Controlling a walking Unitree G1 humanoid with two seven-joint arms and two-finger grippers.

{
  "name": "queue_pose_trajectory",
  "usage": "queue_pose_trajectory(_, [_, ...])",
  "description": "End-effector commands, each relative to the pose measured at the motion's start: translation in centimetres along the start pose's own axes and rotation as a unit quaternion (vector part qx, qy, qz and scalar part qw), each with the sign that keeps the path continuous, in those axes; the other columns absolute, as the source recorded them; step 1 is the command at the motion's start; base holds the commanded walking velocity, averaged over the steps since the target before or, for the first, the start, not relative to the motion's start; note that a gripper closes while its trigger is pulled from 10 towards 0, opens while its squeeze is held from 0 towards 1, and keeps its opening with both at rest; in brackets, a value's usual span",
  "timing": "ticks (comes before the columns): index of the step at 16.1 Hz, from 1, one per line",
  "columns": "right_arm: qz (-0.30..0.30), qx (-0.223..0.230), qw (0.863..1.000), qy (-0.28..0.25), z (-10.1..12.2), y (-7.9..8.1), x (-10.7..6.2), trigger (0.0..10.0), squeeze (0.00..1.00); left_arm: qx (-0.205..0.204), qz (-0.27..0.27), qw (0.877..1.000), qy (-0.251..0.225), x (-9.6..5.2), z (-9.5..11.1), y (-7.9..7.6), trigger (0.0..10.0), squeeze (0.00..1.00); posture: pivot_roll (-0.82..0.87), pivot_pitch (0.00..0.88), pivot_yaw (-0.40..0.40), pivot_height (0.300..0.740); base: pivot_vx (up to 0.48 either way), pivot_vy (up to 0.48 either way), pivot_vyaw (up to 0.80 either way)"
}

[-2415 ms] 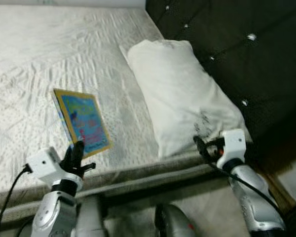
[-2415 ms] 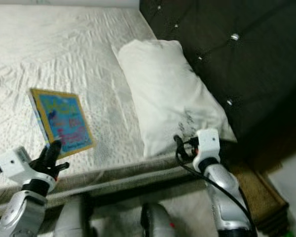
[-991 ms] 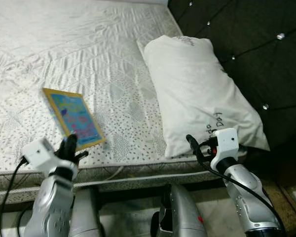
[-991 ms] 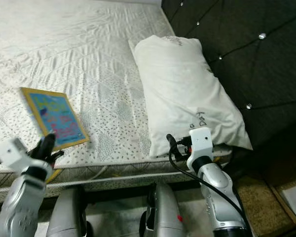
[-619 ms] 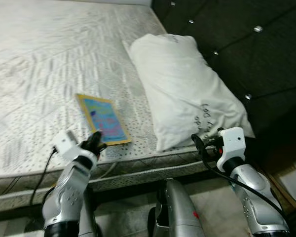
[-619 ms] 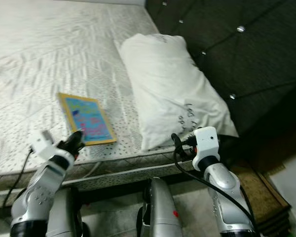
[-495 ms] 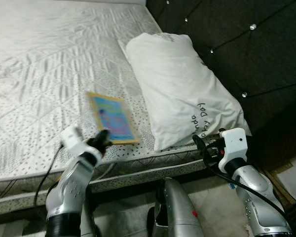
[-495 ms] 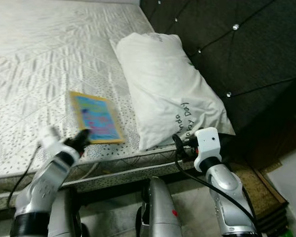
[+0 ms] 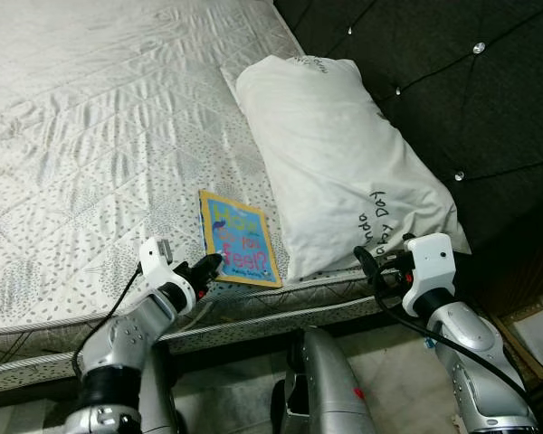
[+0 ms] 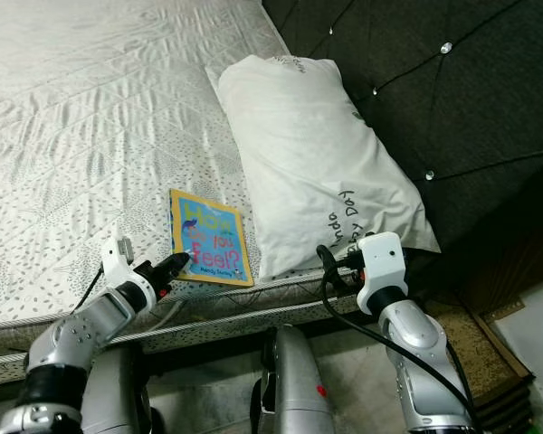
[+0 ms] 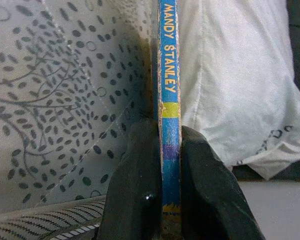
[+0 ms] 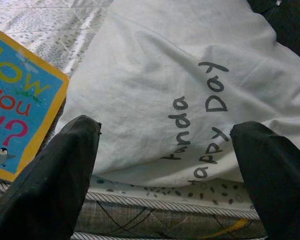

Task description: Clean up the room

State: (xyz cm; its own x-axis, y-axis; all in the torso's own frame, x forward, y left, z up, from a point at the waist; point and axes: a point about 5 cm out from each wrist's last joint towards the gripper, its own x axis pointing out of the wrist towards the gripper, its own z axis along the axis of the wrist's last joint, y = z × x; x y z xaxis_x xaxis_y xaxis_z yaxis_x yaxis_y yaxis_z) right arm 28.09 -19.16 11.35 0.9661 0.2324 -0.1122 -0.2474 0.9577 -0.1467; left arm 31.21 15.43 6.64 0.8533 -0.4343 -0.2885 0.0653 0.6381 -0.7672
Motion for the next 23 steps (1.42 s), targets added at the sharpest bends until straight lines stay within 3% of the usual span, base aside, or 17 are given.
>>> queue_pose_trajectory(1, [-0.012, -0.012, 1.000, -0.001, 0.3, -0.7, -0.2, 10.0, 0.00, 0.002, -0.027, 0.999, 0.035, 0.6, -0.8, -0.6, 10.0, 0.00, -0.11, 0.149, -0.143, 0.556, 0.000, 0.000, 0.00])
queue_pose_trajectory(5, [-0.013, -0.017, 1.000, -0.004, 0.5, -0.7, -0.1, 10.0, 0.00, -0.014, -0.017, 0.999, 0.034, 1.1, -0.1, 0.5, 10.0, 0.00, -0.12, 0.149, -0.140, 0.556, 0.000, 0.000, 0.00])
queue_pose_trajectory(6, [-0.014, -0.017, 1.000, -0.004, 0.4, -0.6, -0.1, 10.0, 0.00, -0.012, 0.007, 0.999, 0.033, 1.0, -0.2, 1.4, 10.0, 0.00, -0.12, 0.148, -0.139, 0.556, 0.000, 0.000, 0.00])
queue_pose_trajectory(7, [-0.014, -0.018, 1.000, -0.004, 0.4, -0.6, -0.1, 10.0, 0.00, -0.018, 0.011, 0.999, 0.034, 1.0, -0.2, 1.7, 10.0, 0.11, -0.12, 0.148, -0.138, 0.556, 0.000, 0.000, 0.00])
queue_pose_trajectory(8, [-0.015, -0.019, 1.000, -0.004, 0.4, -0.7, -0.2, 10.0, 0.00, -0.023, 0.015, 0.999, 0.035, 1.0, -0.2, 2.0, 10.0, 1.00, -0.12, 0.148, -0.137, 0.556, 0.000, 0.000, 0.00])
queue_pose_trajectory(13, [-0.016, -0.018, 1.000, -0.006, 0.5, -0.6, 0.0, 10.0, 0.00, -0.015, 0.038, 0.999, 0.028, 0.8, 0.4, 3.1, 10.0, 1.00, -0.12, 0.147, -0.137, 0.556, 0.000, 0.000, 0.00])
queue_pose_trajectory(19, [-0.018, 0.005, 1.000, -0.005, 0.4, -0.5, 0.1, 10.0, 0.00, 0.052, 0.111, 0.992, 0.017, -0.9, 2.3, 5.7, 10.0, 1.00, -0.11, 0.140, -0.126, 0.556, 0.000, 0.000, 0.00])
queue_pose_trajectory(23, [-0.021, 0.006, 1.000, -0.007, 0.3, -0.3, 0.2, 10.0, 0.00, 0.061, 0.135, 0.989, -0.011, -1.6, 3.4, 6.5, 10.0, 1.00, -0.10, 0.137, -0.125, 0.556, 0.000, 0.000, 0.00])
